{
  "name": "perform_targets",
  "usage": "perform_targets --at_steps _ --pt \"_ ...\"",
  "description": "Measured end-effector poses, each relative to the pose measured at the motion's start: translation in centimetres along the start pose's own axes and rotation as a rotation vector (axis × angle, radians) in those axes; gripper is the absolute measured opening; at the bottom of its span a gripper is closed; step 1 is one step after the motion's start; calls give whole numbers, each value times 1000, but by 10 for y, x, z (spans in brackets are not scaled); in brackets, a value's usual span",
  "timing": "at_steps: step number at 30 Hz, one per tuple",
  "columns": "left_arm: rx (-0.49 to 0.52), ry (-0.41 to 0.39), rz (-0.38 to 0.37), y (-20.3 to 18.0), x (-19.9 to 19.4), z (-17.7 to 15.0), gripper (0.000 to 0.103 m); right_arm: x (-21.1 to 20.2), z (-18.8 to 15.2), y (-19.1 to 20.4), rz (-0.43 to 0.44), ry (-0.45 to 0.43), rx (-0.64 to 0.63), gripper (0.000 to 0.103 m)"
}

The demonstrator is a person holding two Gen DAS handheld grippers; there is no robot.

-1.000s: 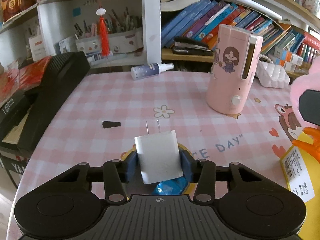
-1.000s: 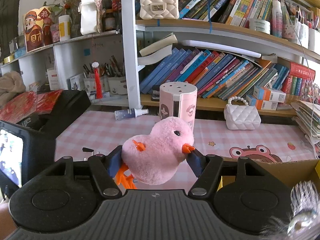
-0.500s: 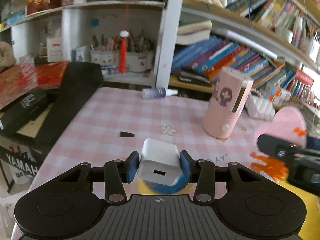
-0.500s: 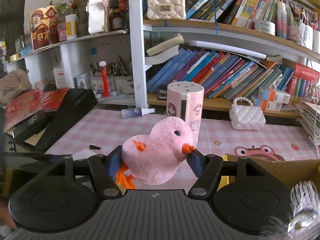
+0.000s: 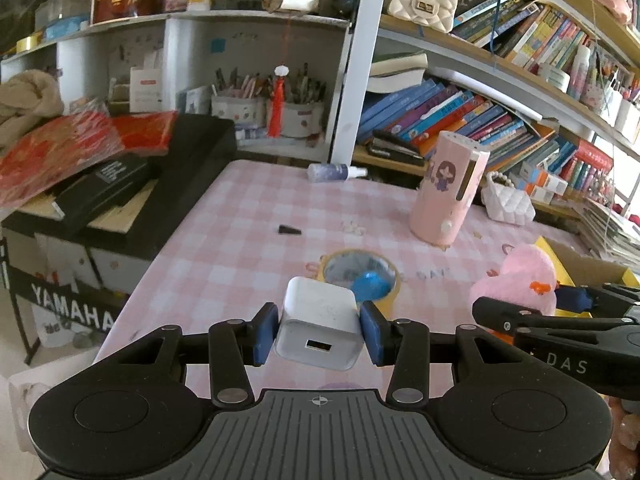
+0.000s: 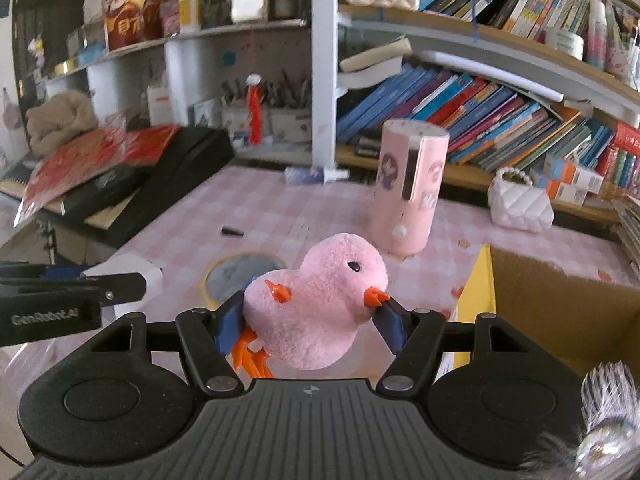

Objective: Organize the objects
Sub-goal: 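Carry the white charger plug and pink chick over the yellow box with both tools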

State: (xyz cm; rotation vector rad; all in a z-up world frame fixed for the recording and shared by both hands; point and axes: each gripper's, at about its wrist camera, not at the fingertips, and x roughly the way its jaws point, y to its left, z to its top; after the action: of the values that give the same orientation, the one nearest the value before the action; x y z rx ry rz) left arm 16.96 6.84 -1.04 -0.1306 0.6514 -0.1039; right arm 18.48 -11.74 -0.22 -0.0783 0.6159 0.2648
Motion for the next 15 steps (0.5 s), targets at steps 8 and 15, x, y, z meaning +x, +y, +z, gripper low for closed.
perform_targets --at_steps 8,15 --pt "-11 -4 -5 11 -33 -21 43 -20 -24 10 -9 70 41 65" --pt "-2 -11 -21 16 -63 -41 43 -42 -40 27 -15 88 56 65"
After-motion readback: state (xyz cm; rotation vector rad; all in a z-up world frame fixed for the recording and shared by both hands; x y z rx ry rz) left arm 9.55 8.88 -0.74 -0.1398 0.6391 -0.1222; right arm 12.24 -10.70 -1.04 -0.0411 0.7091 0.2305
